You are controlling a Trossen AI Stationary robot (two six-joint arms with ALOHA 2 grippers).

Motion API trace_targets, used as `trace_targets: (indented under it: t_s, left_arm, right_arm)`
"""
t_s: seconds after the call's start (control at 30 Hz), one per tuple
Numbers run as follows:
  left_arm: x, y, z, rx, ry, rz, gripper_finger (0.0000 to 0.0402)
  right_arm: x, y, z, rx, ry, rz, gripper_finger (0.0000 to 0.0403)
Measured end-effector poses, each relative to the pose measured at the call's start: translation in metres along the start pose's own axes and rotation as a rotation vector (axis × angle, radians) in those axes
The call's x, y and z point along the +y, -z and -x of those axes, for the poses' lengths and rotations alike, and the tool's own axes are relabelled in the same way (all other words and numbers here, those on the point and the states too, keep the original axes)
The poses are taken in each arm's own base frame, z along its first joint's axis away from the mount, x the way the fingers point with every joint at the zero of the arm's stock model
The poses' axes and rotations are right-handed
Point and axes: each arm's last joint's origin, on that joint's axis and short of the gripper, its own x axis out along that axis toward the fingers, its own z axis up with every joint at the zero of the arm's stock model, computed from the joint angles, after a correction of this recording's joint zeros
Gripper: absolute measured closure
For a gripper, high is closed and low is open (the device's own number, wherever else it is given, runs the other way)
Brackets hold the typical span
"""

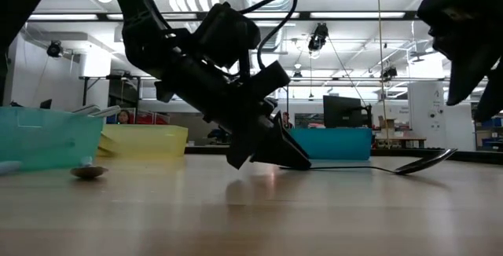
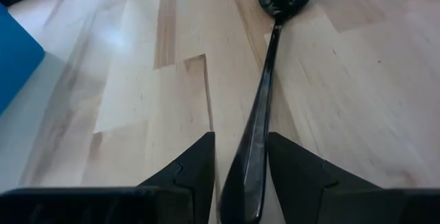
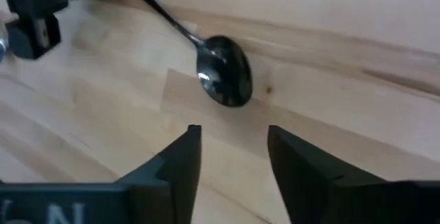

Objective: Sort silverware by color (type)
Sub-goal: Put the black spoon into the yellow bin

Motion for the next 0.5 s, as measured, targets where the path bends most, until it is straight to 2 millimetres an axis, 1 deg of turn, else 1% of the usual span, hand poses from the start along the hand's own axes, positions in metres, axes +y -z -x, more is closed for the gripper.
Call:
trace_targets:
  t_s: [0.13,0.23,0.37,0.5]
  left_arm:
    - [0.001,0.003,-0.002,0.003,0.001,0.019,0.0286]
    - [0.002,0.004,-0.003,0.005,0.0,0.033,0.0286]
    - [0.002,0.004,-0.003,0.008,0.0,0.033,0.0286]
    - [0.002,0.004,-0.003,0.009,0.0,0.033,0.0286]
  right_arm:
    - [-0.003,-0.004,-0.004,-0.013,0.014,-0.012,0.0214]
    - [-0.006,-0.005,-0.009,-0.013,0.004,-0.023,0.02]
    - [-0.011,-0.007,-0.02,-0.023,-0.042,-0.05,0.0195]
    - [-0.021,-0.009,-0.032,-0.04,-0.064,-0.068,0.0195]
